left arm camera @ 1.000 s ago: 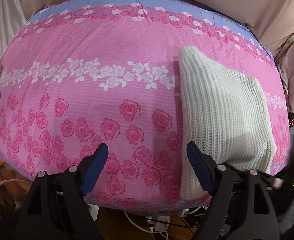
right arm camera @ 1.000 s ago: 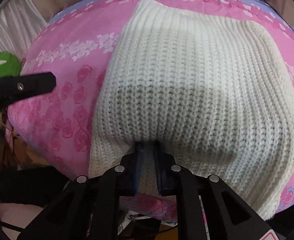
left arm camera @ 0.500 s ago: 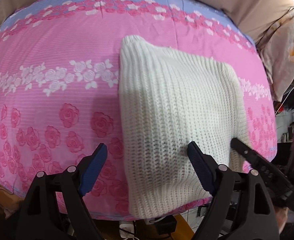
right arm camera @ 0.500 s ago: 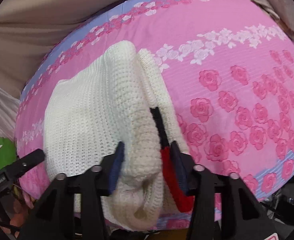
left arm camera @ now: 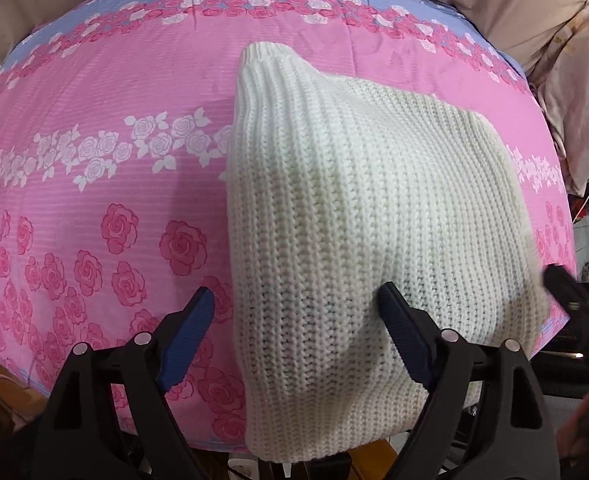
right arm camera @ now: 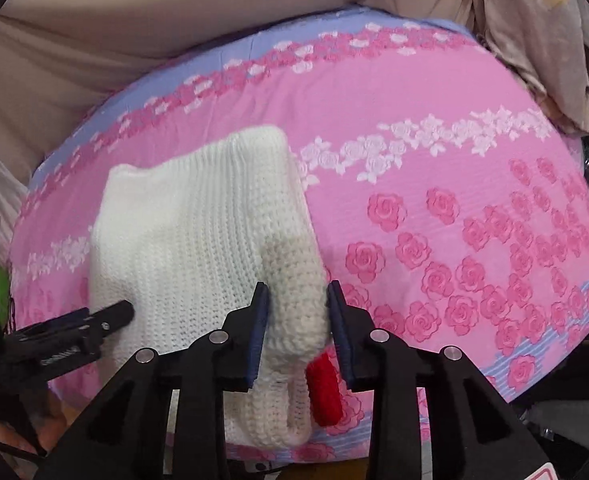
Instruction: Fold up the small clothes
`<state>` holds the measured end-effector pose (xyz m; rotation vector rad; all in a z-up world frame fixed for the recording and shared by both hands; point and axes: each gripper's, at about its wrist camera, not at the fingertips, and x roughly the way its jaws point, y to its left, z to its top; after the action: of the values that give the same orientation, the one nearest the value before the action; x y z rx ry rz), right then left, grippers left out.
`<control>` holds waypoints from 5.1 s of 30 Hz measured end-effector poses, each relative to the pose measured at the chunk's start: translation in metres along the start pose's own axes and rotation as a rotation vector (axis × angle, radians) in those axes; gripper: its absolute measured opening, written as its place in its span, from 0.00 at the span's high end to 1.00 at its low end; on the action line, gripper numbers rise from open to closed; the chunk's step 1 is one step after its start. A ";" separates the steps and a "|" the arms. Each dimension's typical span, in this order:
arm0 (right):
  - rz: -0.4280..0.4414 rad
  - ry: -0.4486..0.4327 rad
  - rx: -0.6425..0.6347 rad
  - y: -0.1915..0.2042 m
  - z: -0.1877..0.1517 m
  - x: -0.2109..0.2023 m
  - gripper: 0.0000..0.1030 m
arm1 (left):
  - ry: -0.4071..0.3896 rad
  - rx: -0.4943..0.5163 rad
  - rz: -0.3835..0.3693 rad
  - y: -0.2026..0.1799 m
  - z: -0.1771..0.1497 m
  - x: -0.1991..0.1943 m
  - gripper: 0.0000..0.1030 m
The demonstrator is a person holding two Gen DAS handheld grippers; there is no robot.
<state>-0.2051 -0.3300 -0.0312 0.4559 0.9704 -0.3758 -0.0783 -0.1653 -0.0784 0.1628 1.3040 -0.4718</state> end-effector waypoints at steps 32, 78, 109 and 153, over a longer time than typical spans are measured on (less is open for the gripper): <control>0.119 0.121 0.047 -0.008 0.009 0.044 0.83 | -0.010 -0.013 0.013 -0.005 0.003 -0.009 0.21; 0.359 0.278 0.227 -0.030 0.003 0.101 0.60 | 0.064 -0.065 -0.153 -0.010 0.022 0.020 0.45; 0.483 -0.351 0.176 -0.011 0.052 -0.173 0.74 | -0.347 0.259 -0.350 -0.066 0.025 -0.220 0.54; 0.103 -0.035 -0.177 0.206 -0.050 0.000 0.54 | -0.325 0.022 0.180 0.154 -0.032 -0.094 0.11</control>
<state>-0.1378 -0.1294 -0.0140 0.3356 0.9331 -0.2028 -0.0593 0.0069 -0.0202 0.2107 0.9569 -0.3420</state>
